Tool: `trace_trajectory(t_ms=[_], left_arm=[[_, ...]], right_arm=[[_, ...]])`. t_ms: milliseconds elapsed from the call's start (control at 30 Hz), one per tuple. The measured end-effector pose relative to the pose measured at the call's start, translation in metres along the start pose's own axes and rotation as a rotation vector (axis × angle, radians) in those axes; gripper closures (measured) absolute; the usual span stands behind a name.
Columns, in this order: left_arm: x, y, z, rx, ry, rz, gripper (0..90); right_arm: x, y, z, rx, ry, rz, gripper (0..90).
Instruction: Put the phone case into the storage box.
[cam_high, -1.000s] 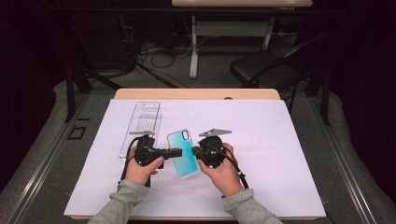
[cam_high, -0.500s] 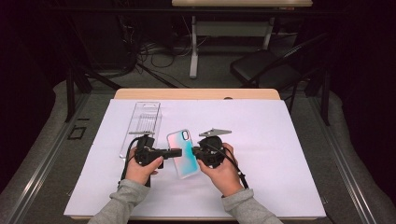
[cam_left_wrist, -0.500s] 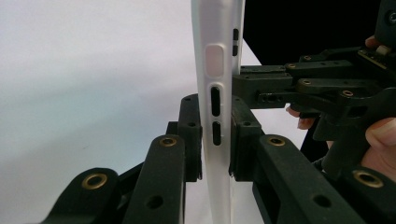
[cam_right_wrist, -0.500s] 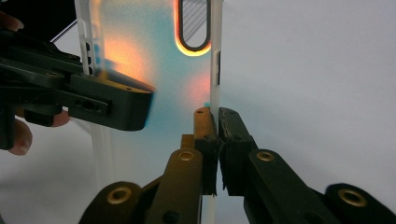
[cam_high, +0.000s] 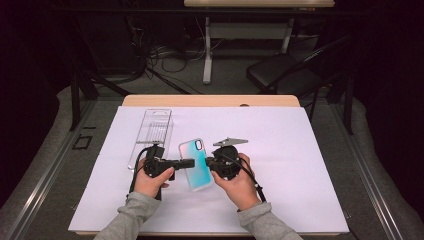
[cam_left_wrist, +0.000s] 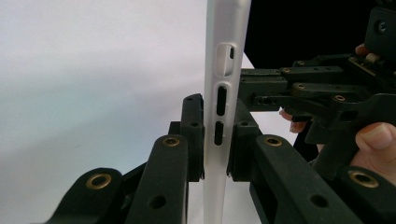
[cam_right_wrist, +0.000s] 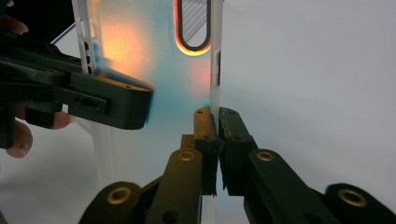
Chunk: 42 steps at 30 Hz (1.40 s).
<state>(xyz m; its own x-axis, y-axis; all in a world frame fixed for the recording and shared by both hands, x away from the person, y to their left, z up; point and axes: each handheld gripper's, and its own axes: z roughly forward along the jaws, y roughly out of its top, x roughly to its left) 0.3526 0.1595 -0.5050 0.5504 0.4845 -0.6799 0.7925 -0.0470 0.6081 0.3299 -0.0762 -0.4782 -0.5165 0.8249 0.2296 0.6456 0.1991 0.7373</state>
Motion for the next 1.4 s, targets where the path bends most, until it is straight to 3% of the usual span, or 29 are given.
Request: trace_trajectory(t_ms=[567, 1400], left_arm=[[0.0, -0.0008, -0.0004, -0.012, -0.012, -0.043, 81.0], [-0.0002, -0.0014, -0.0021, -0.023, -0.011, -0.035, 81.2]], right_arm=[[-0.0004, 0.0001, 0.0007, 0.002, 0.005, 0.005, 86.9], [0.0003, 0.0001, 0.0003, -0.003, 0.009, 0.001, 86.9]])
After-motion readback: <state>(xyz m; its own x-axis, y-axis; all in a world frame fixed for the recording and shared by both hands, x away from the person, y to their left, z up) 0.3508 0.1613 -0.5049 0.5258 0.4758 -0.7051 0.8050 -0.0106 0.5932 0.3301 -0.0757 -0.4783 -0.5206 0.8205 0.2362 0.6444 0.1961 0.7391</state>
